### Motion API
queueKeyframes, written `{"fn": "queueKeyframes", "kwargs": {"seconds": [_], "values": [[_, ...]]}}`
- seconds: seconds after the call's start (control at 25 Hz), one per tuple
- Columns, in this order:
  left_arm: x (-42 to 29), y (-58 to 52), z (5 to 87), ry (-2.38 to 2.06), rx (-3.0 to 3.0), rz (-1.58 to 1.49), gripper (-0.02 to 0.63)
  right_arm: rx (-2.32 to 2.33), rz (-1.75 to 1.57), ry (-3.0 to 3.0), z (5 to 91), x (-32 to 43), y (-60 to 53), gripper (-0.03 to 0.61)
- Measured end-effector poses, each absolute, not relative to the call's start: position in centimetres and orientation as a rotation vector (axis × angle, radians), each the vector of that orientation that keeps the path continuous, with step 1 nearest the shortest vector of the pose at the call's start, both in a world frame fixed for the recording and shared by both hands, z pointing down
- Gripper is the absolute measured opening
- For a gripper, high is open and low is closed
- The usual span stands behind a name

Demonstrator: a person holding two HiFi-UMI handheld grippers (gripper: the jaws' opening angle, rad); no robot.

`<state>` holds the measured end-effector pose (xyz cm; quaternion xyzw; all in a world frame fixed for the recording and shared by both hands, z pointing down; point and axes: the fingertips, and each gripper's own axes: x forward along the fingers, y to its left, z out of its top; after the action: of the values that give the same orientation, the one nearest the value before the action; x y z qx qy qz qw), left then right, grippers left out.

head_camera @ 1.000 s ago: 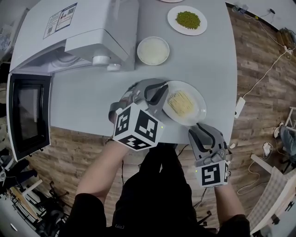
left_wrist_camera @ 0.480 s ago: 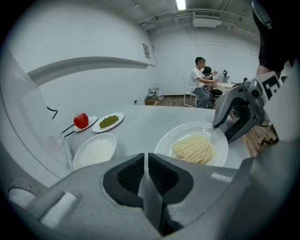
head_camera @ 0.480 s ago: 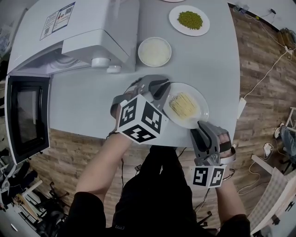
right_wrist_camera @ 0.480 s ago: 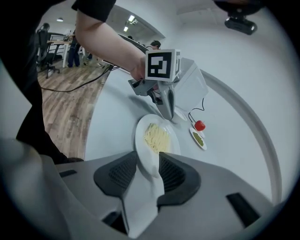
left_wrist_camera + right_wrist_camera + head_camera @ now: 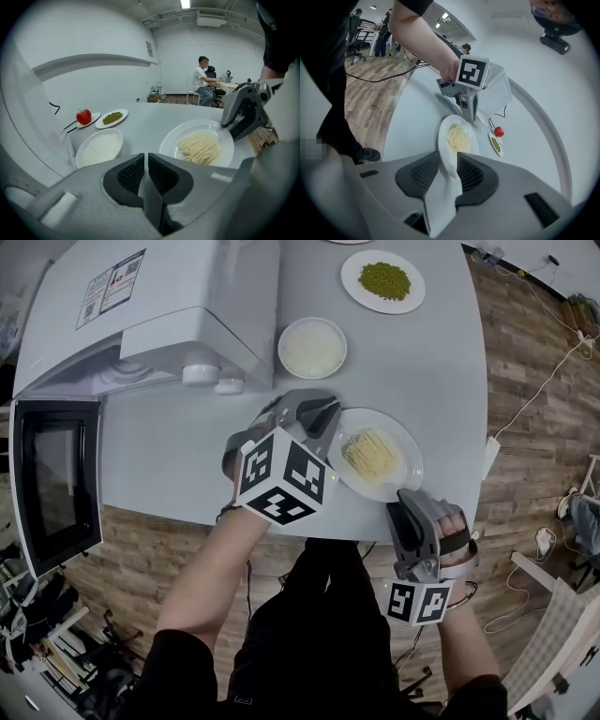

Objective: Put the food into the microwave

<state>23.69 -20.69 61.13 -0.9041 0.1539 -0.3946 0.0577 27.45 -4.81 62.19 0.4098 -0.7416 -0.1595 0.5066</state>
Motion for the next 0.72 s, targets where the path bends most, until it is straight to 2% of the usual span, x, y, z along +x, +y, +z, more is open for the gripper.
{"fn": "queueKeyframes", "kwargs": {"seconds": [0.44,0.72], "values": [[23.7,-20.5,62.3,0.391,-2.747,-1.289,0.008,0.962,-0.419,-1.761,62.2,27.5,-5.0,0.129],[24.2,-19.4,62.7,0.322,-2.727,-1.313,0.008,0.943,-0.440,-1.747,62.4,27.3,-5.4,0.103]]}}
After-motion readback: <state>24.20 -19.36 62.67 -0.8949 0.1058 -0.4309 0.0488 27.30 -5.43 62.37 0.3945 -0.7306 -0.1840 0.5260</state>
